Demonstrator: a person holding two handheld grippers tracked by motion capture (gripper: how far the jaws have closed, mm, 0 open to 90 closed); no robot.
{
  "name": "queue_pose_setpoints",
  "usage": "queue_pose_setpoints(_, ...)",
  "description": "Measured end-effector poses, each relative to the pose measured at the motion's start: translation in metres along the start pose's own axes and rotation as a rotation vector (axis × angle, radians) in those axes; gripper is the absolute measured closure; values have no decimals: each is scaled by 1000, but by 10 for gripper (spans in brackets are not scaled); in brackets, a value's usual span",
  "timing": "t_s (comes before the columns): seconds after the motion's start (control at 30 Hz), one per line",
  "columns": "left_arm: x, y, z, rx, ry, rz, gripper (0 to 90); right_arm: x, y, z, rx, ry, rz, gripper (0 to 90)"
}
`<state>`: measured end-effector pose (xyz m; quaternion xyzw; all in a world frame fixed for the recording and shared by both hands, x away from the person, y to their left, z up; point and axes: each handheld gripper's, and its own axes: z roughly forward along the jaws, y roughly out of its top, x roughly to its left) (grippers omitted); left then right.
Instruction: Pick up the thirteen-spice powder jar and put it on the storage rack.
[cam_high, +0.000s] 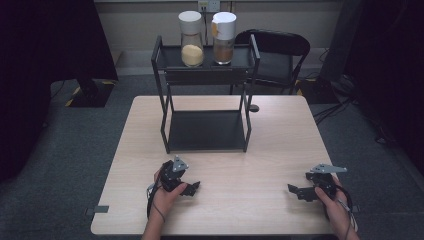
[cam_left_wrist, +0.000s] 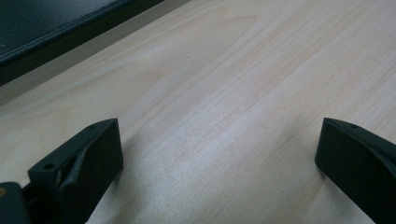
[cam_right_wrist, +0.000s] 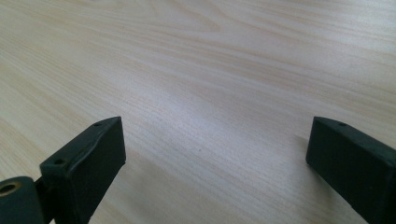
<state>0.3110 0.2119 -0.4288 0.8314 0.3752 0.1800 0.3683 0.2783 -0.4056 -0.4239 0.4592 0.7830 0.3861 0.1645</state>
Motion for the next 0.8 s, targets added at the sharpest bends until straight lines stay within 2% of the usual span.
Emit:
queue_pose_setpoints(0.2, 0, 0, 0, 0, 0, 0, 1, 1, -1, -2, 11, -6, -24, 39)
queue_pose_setpoints(0.4, 0, 0, 0, 0, 0, 0, 2, 5, -1, -5, 34, -18, -99, 36)
queue_pose_setpoints(0.5, 0, 0, 0, 0, 0, 0, 2, 9, -2, -6, 51, -29, -160, 20)
queue_pose_setpoints(0.6, 0, 0, 0, 1, 1, 0, 2, 7, -9, -7, 31, -18, -163, 4)
queue_pose_setpoints(0.8, -2, 0, -1, 4, 8, -8, 3, 9, -9, -7, 33, -26, -157, 0)
